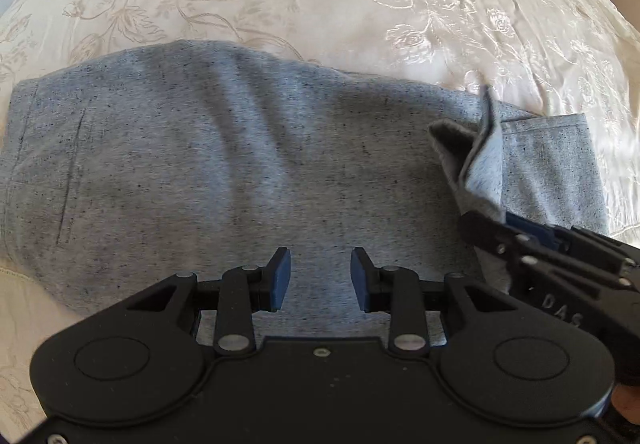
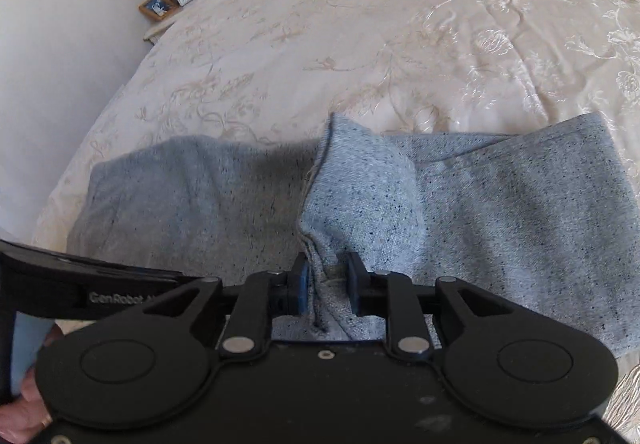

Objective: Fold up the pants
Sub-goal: 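Carry the cuffs with the right tool over onto the waistband half, then open the right tool and release the cuffs onto the sweatpants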

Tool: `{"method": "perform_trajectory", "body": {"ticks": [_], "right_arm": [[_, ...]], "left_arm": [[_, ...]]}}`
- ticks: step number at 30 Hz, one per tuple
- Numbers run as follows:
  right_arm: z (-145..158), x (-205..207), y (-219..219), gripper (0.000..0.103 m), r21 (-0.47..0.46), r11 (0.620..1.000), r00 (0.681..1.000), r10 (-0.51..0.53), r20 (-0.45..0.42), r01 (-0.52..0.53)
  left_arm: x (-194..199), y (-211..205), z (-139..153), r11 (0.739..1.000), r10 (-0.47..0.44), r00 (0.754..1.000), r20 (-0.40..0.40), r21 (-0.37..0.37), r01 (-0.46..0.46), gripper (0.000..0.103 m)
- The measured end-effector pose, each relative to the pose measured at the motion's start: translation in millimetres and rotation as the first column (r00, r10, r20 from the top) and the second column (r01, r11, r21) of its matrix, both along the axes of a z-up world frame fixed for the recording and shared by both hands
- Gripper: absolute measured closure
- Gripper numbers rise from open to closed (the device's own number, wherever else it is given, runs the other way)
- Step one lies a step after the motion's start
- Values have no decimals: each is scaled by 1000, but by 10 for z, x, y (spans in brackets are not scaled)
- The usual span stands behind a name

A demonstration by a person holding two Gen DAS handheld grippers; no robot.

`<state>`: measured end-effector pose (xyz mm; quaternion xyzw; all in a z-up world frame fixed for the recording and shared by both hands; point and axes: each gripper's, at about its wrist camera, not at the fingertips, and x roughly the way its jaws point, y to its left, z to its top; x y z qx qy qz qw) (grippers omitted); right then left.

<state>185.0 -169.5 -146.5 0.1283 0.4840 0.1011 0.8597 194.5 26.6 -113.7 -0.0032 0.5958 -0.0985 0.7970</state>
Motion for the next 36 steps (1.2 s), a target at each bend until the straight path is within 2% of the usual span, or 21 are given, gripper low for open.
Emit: {"method": "perform_trajectory", "body": {"ticks": [3,9,11,13,18,22,24,26,28,31,33,36], "right_arm": [[46,-33,23,75,5,1000,1000,7,1,-7],[344,-139,-76,70,38,998,997,39,73,-42],[443,-158,-128,70,0,998,992,57,109,-58],[477,-138,-268,70,-29,999,991,34,127,-31],[252,234,-820,70,-52,995,993,-80,86,85],[-105,610,-1285,71,-84,980,984,-176,26,178],[-353,781,-1549,80,-164,962,973,-227,-37,218],[-519,857,-1760,81,-175,959,969,-237,-76,221],[-519,846,-1831,81,-166,968,978,-200,-63,188],[-390,729,-1813,78,-225,965,989,-145,-25,136],[-243,575,-1834,75,-204,968,989,-147,12,147],[-70,272,-1821,74,-148,979,990,-136,43,141]], "left_arm": [[17,53,10,1000,-5,1000,3,-20,5,62],[128,-60,58,998,-5,1000,17,-64,6,62],[167,-125,75,997,-5,1000,20,-78,6,62],[194,-216,87,996,-13,1000,22,-88,15,62],[226,-544,35,995,-65,998,26,-73,67,62],[224,-781,-7,993,-102,994,27,-59,104,62],[225,-887,-42,992,-117,993,27,-45,118,62],[232,-984,-87,991,-130,991,28,-35,131,62],[242,-1069,-146,990,-138,990,35,-17,139,61],[308,-1151,-330,991,-132,991,13,30,131,61],[366,-1170,-445,992,-121,993,-5,42,121,61],[413,-1175,-445,994,-100,995,-2,45,100,61]]}}
